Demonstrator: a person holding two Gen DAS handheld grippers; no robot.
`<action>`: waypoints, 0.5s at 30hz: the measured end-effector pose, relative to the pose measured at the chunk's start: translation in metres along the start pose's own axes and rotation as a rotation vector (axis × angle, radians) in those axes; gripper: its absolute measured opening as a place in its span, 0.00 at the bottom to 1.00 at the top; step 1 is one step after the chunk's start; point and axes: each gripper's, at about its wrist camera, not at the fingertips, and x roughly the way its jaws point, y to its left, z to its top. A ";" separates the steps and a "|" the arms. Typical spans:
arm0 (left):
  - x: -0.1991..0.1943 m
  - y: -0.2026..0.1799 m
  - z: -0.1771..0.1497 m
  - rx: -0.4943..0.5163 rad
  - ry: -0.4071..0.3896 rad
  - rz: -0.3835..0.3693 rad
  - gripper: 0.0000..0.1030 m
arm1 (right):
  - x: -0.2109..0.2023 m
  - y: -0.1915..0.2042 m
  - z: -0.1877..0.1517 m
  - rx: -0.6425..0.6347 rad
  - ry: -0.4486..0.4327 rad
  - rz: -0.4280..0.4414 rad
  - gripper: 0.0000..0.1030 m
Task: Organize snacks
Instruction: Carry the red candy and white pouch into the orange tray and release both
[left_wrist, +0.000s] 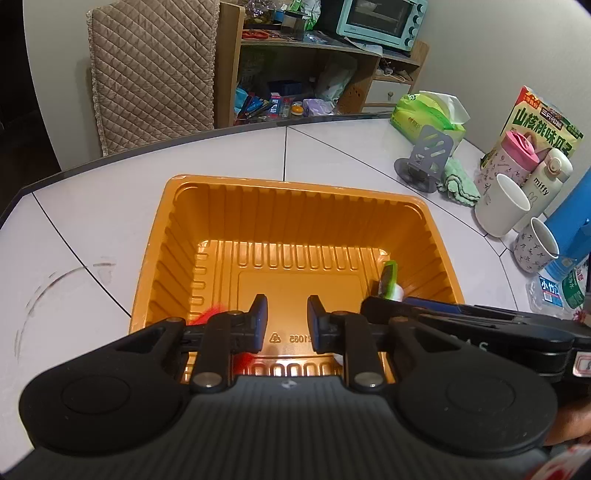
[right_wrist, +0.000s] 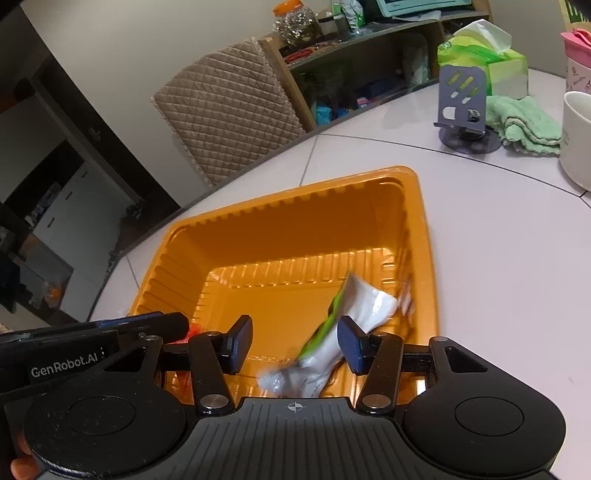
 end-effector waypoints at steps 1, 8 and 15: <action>0.000 0.000 0.000 -0.001 0.001 0.000 0.20 | -0.001 -0.001 0.000 0.007 0.002 0.003 0.50; -0.004 0.001 0.001 -0.013 0.004 0.005 0.20 | -0.014 -0.004 -0.001 0.016 0.005 0.032 0.50; -0.029 0.005 -0.010 -0.029 -0.020 -0.003 0.22 | -0.039 -0.006 -0.008 0.005 -0.017 0.078 0.50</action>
